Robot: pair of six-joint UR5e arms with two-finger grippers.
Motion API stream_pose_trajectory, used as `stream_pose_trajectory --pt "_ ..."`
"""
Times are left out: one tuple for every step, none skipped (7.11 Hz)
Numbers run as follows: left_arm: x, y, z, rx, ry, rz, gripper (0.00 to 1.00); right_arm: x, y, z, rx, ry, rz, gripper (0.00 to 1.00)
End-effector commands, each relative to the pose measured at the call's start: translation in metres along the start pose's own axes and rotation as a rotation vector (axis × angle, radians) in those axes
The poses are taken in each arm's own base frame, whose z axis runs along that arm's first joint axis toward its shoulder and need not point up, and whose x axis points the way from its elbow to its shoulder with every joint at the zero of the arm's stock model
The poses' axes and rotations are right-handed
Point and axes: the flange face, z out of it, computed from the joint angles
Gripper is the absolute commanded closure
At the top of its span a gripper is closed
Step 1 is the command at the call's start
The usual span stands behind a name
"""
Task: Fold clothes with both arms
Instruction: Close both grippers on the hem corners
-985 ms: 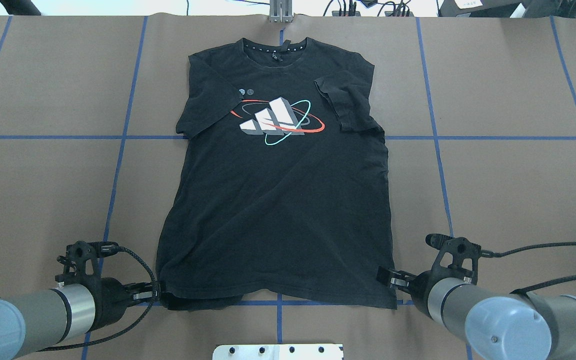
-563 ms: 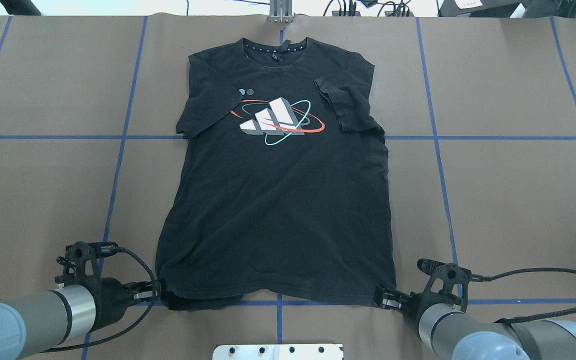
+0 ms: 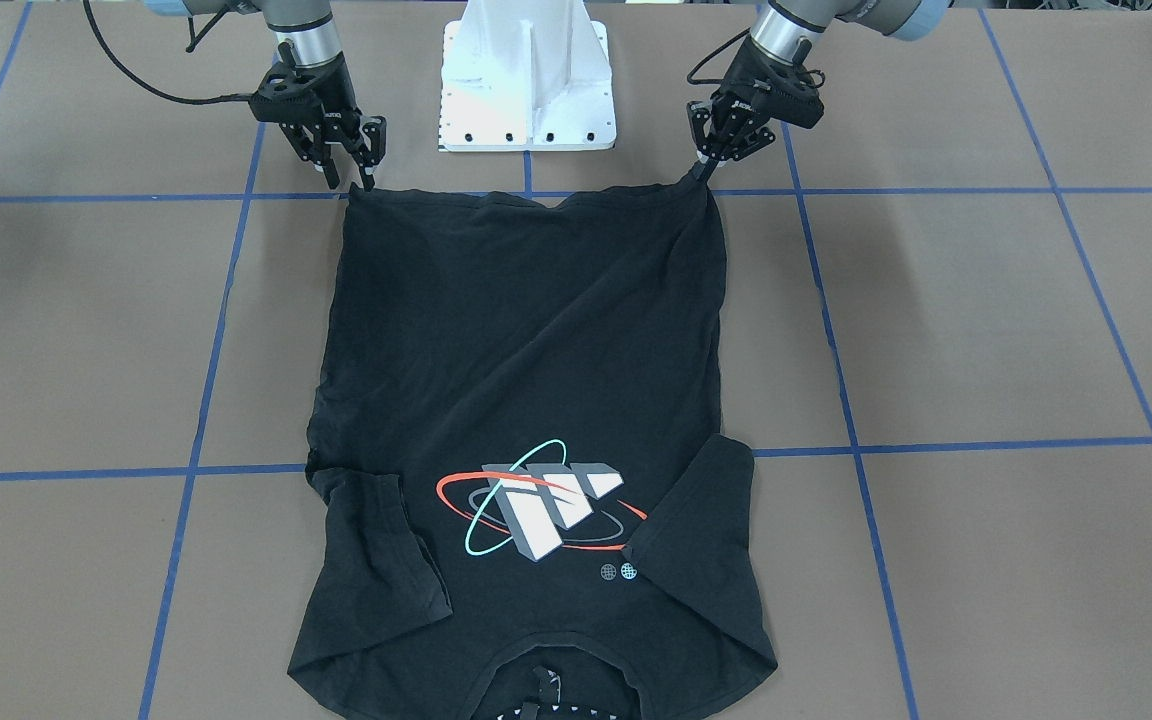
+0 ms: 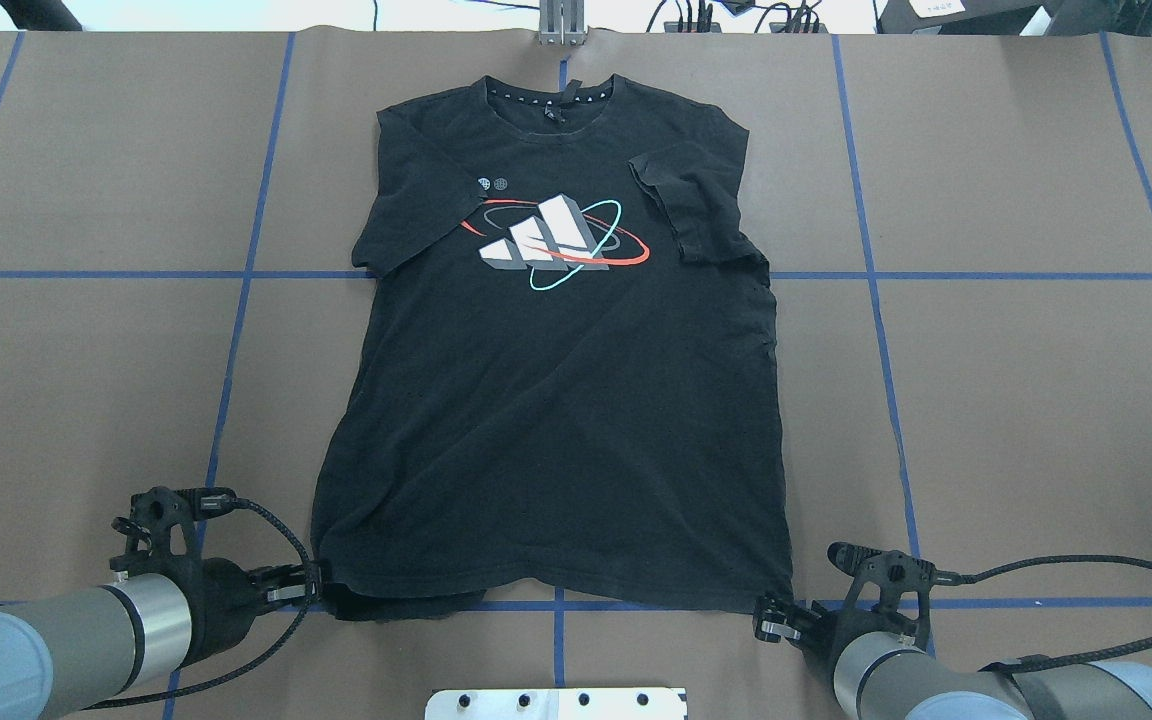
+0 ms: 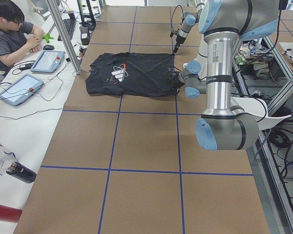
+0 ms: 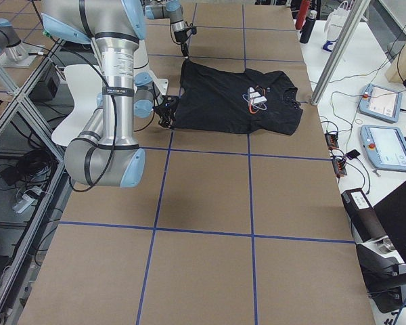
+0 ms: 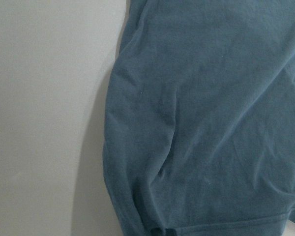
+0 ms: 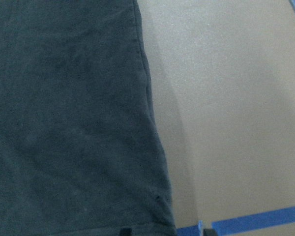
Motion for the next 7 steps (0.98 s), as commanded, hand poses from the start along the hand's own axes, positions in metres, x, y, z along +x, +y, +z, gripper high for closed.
stream_pose_trajectory --pt "0.0 0.0004 0.0 -0.001 0.0 0.0 1.0 0.0018 0.0058 0.002 -0.009 0.011 -0.017 0.48" --pt "0.0 0.0004 0.0 -0.001 0.0 0.0 1.0 0.0018 0.0089 0.0017 -0.013 0.011 -0.019 0.49" --pt "0.0004 0.0002 -0.0012 -0.001 0.001 0.0 1.0 0.0018 0.0095 0.0016 -0.013 0.011 -0.02 0.5" --pt "0.0 0.0 -0.0024 -0.001 0.001 0.0 1.0 0.0026 0.0123 0.0027 -0.017 0.013 -0.026 0.56" --pt "-0.0015 0.0 -0.0024 -0.001 -0.001 0.001 1.0 0.0049 0.0124 0.0045 -0.016 0.019 -0.035 0.61" --pt "-0.001 -0.0001 -0.003 -0.001 0.0 0.0 1.0 0.005 0.0128 0.005 -0.016 0.025 -0.039 0.61" --pt "-0.001 -0.0001 -0.003 -0.001 0.0 0.0 1.0 0.0051 0.01 0.0059 -0.01 0.032 -0.043 0.61"
